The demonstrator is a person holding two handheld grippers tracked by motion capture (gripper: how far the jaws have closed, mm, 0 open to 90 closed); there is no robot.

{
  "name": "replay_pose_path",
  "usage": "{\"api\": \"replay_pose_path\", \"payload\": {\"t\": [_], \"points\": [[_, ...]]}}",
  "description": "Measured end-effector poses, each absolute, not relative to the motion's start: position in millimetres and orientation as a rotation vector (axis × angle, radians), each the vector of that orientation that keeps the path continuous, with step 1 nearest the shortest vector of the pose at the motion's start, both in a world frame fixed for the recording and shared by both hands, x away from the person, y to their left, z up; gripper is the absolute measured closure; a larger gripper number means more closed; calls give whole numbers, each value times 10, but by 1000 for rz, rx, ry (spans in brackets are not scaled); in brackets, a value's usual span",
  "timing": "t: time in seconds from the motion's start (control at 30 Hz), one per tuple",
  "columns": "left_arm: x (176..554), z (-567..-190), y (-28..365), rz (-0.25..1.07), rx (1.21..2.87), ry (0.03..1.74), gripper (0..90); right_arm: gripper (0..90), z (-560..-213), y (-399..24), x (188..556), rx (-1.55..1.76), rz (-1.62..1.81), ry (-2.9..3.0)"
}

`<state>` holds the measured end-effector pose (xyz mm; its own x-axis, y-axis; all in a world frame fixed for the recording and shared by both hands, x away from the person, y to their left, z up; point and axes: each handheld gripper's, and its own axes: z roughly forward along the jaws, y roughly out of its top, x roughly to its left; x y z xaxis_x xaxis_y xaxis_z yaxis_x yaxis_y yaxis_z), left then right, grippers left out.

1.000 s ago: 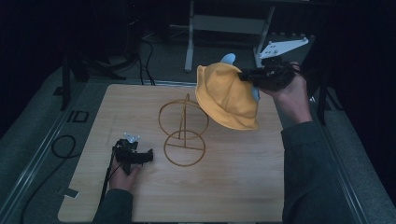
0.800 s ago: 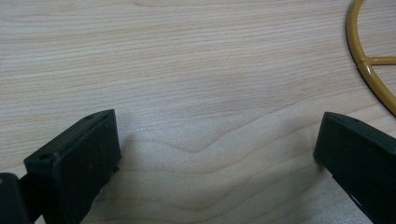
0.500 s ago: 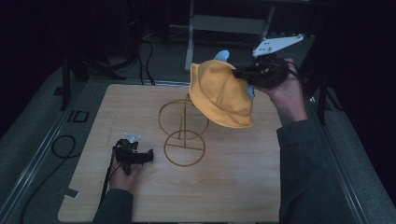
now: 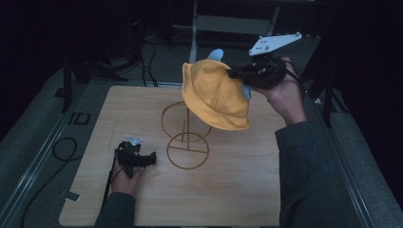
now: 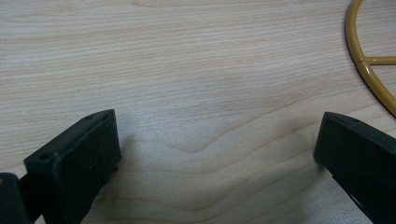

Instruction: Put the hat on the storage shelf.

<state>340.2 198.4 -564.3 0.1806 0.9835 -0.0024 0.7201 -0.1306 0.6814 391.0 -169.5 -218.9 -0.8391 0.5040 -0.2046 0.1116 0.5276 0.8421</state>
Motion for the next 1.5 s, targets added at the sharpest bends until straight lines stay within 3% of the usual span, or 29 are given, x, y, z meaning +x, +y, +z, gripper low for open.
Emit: {"api": "replay_pose_path", "payload": {"t": [1.5], "points": [[3402,-5640,1986,620,1915,1597,4,849,-2619,-963,3958,403,1181,2541]]}}
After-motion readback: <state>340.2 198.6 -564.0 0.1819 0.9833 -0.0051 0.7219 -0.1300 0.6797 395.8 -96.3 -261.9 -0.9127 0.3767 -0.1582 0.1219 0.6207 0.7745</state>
